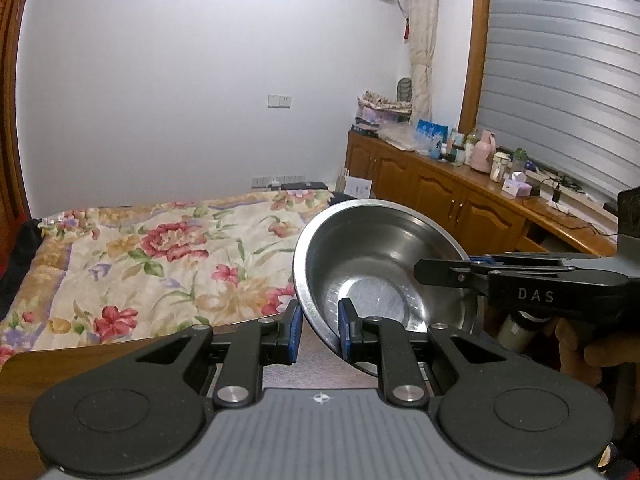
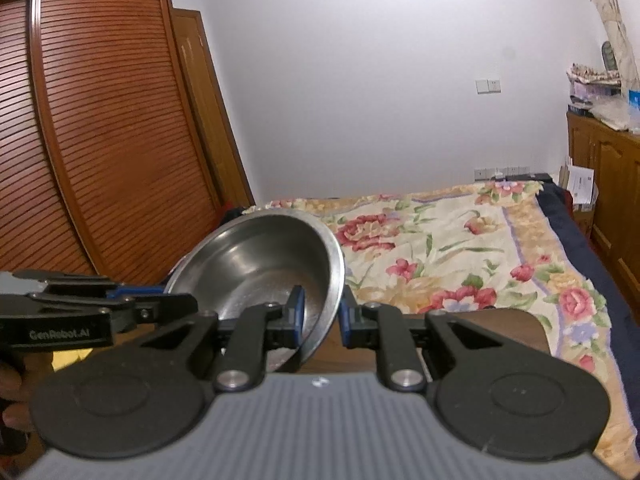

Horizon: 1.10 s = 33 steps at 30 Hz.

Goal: Organize plates and bowls

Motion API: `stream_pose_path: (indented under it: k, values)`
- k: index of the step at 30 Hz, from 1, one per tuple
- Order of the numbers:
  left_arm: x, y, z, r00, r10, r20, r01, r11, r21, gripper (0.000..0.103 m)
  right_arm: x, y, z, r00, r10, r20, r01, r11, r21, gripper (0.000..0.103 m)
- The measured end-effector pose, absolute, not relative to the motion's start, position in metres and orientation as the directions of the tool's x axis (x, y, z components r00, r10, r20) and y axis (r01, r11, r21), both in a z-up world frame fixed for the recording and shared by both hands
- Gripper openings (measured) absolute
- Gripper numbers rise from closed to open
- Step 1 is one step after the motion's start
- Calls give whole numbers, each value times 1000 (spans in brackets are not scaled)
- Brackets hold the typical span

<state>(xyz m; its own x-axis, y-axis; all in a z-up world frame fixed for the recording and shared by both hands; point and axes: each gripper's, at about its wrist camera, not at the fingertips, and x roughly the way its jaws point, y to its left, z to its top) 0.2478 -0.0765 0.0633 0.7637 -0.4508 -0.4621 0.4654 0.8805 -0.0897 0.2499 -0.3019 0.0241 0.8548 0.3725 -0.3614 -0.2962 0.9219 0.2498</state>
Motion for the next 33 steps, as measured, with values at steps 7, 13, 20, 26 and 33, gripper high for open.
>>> stream_pose_path:
  k: [7,13,20,26,33]
  values:
    - [223,-74,74,778,-444,-444,468,882,-63,21,229,-300,39,867,375,-329,-314,922,227,19]
    - [201,-72,78,782,-443,-438,469,881,-53,21,213,-297,43,871,372,-323,-318,925,208,19]
    - [179,-69,55,755,-459,-468,477,874,-88,21,191,-295,38,862,372,-345,-316,925,210,19]
    - [160,-68,36,729,-468,-499,486,868,-104,21,176,-298,21,845,376,-381,-307,923,230,19]
    - [148,-65,21,708,-478,-519,491,862,-124,21,159,-295,0,826,370,-426,-295,927,232,19]
